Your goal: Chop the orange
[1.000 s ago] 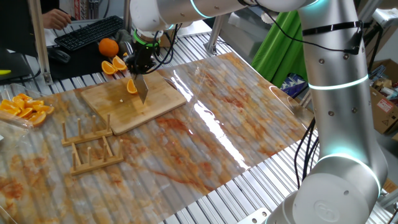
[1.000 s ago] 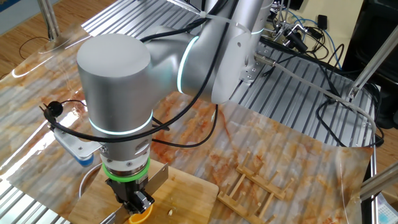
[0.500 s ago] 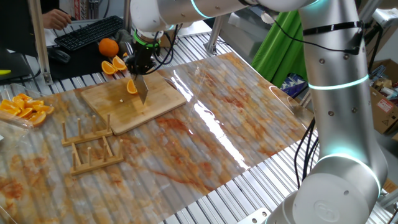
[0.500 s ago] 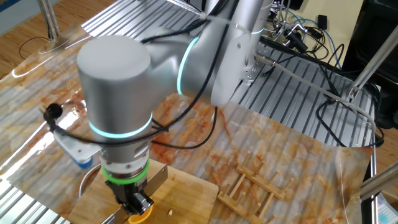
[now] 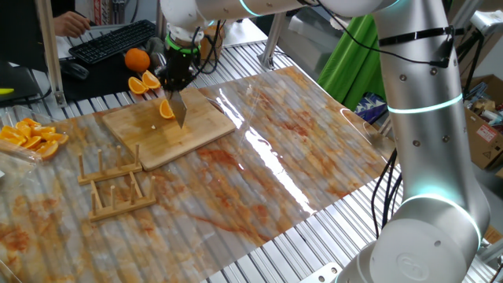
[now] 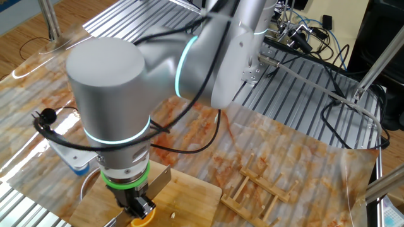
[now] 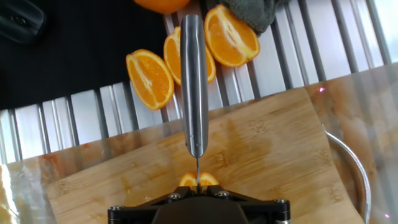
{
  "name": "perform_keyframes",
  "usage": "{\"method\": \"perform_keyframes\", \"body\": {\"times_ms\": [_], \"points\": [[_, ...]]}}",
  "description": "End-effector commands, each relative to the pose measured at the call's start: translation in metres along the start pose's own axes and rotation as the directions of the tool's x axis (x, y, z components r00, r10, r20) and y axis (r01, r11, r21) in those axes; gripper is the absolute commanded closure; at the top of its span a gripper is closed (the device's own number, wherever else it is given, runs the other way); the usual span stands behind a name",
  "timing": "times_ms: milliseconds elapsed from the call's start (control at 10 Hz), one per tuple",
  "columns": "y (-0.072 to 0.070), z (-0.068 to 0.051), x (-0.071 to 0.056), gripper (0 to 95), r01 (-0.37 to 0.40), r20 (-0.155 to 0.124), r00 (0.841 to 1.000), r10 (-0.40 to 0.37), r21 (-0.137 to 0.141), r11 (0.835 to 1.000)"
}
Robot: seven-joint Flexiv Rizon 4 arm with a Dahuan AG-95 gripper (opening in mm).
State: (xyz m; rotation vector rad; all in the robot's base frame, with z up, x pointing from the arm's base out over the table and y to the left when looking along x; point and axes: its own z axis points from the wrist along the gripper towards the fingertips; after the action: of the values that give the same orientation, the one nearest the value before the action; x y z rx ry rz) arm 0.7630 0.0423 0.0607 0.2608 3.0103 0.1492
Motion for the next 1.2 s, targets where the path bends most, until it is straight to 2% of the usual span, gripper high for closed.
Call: {"method": "perform_keyframes", "body": {"times_ms": [100, 1200], "points": [[-0.0003, 0.0004, 0.0048, 95.0, -0.004, 0.000, 1.000, 0.004, 0.000, 1.000], [0.0002, -0.0054, 0.0036, 95.0, -0.007, 0.002, 1.000, 0.007, 0.006, 1.000]]}}
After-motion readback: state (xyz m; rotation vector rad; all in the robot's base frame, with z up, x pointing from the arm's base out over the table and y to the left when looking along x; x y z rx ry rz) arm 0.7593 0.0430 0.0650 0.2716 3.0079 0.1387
